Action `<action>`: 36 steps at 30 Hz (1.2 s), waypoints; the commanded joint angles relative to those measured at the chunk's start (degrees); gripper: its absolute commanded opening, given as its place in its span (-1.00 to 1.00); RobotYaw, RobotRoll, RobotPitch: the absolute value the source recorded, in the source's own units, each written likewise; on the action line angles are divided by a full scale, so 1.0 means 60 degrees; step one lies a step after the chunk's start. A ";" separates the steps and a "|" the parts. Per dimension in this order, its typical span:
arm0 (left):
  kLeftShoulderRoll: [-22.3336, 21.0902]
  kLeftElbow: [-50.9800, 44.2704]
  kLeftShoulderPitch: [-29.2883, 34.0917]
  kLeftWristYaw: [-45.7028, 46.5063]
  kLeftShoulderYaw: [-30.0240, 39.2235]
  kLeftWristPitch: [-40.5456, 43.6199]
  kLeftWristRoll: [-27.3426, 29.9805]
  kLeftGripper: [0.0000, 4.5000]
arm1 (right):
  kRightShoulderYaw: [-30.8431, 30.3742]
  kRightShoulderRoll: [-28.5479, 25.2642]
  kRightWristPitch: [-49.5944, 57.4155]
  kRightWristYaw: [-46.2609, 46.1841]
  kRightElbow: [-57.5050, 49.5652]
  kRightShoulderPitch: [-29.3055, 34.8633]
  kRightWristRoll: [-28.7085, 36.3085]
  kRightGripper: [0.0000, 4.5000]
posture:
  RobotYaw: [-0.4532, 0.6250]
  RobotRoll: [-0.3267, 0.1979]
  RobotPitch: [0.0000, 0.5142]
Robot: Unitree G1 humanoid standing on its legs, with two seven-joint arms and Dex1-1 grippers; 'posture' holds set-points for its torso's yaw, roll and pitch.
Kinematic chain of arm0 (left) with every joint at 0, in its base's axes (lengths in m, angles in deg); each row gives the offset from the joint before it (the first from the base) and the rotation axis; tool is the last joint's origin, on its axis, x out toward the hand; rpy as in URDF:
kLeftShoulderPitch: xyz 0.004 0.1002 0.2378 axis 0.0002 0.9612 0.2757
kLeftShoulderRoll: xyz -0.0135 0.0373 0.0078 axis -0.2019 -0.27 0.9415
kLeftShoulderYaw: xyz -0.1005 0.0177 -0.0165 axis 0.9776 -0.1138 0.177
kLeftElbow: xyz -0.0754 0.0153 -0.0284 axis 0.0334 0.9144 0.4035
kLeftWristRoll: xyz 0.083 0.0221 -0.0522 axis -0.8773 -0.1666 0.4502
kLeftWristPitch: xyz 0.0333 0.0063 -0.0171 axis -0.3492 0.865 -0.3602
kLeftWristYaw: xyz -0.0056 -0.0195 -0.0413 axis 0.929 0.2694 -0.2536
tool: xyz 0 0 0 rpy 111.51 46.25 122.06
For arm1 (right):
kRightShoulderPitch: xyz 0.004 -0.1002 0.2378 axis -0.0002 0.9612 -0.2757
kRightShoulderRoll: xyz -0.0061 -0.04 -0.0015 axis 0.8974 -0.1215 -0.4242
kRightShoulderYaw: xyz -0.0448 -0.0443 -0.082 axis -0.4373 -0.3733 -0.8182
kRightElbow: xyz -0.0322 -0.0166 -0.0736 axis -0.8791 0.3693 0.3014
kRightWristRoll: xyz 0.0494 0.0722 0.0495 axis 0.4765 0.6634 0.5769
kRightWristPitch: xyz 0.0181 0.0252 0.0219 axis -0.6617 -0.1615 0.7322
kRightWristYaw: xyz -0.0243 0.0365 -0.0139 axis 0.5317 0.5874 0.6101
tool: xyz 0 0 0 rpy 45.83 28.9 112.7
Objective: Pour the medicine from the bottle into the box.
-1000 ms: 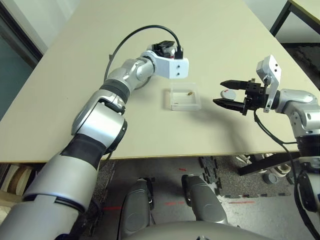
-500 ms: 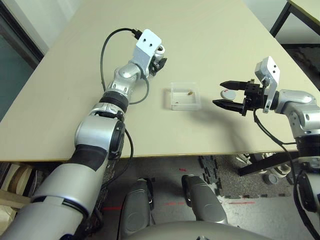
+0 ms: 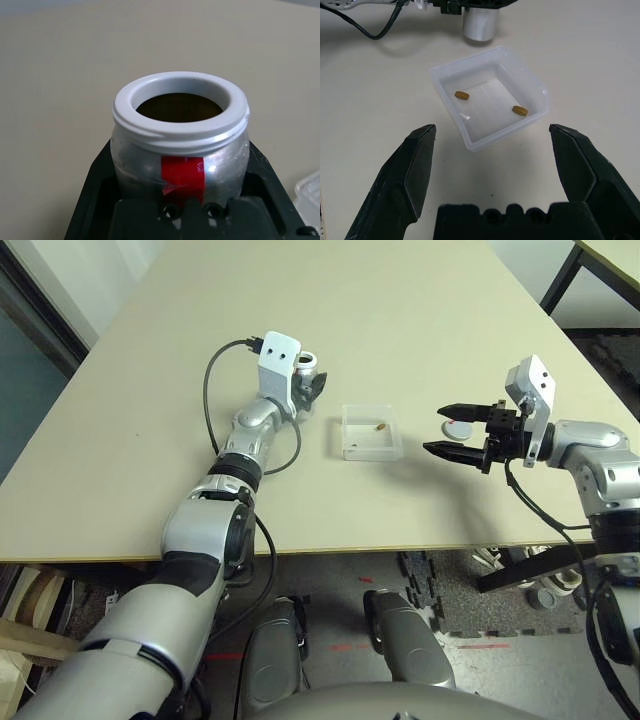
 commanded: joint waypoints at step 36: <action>0.0080 -0.0038 0.1349 -0.0498 0.0193 -0.1000 0.0325 0.99 | -0.0151 0.0009 -0.0359 0.0031 0.0318 -0.0223 -0.0110 1.00 | -0.68 0.25 -0.47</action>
